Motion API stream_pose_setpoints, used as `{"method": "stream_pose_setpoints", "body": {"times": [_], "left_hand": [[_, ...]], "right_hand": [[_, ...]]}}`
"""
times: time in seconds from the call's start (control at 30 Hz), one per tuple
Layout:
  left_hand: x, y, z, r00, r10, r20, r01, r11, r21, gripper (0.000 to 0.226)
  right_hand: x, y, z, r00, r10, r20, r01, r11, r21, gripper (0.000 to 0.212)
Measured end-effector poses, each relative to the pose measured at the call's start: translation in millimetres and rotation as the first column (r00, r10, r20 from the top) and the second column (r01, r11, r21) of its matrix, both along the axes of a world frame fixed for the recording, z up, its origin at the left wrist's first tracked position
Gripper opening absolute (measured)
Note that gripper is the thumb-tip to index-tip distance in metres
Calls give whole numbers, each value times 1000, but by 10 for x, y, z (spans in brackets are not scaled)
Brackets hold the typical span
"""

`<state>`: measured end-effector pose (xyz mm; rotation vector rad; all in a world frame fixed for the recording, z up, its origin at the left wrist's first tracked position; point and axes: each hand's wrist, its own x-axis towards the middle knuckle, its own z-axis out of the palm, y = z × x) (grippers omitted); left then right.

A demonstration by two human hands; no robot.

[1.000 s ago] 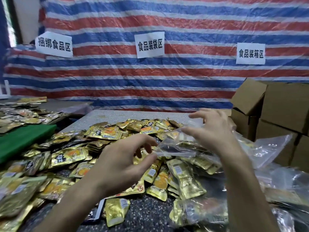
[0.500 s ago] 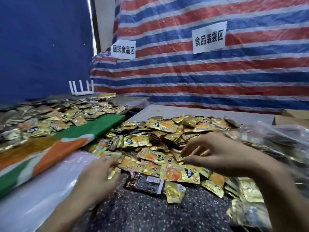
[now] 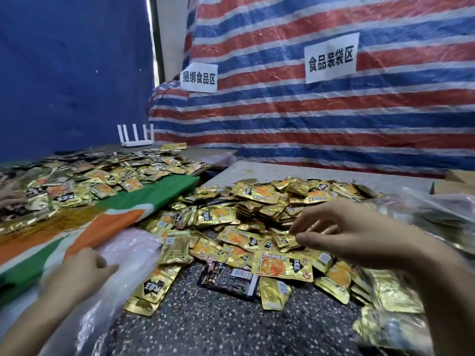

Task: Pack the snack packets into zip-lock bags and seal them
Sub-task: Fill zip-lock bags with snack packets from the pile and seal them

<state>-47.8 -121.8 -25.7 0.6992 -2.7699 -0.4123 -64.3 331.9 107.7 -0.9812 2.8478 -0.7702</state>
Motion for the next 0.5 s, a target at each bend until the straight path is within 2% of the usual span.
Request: {"method": "stream_pose_setpoints", "body": {"times": [0.1, 0.17, 0.23, 0.27, 0.33, 0.37, 0.43, 0.5], "left_hand": [[4, 99, 295, 977, -11, -213, -9, 996, -90, 61], [51, 386, 558, 907, -156, -391, 129, 987, -93, 40], [91, 785, 799, 794, -321, -517, 352, 935, -40, 17], [113, 1000, 913, 745, -389, -542, 490, 870, 50, 19], [174, 1426, 1114, 667, -477, -572, 712, 634, 301, 24], [184, 1614, 1211, 629, -516, -582, 769, 524, 367, 25], [144, 1929, 1350, 540, -597, -594, 842, 379, 384, 35], [24, 2169, 1427, 467, -667, -581, 881, 290, 374, 39]], "right_hand": [[-9, 18, 8, 998, -10, -66, 12, 1000, 22, 13], [-13, 11, 4, 993, -31, -117, 33, 999, 14, 19], [-9, -13, -8, 990, -42, -135, 41, 999, -15, 33], [1, -24, -10, 991, -46, -129, 40, 998, -49, 42], [23, -23, -1, 986, -57, -157, 37, 991, -130, 63], [34, -9, 14, 977, -73, -198, 39, 985, -168, 73], [72, 28, 66, 962, -95, -257, 34, 972, -233, 83], [110, 69, 128, 968, -75, -241, 11, 966, -257, 71]]}}
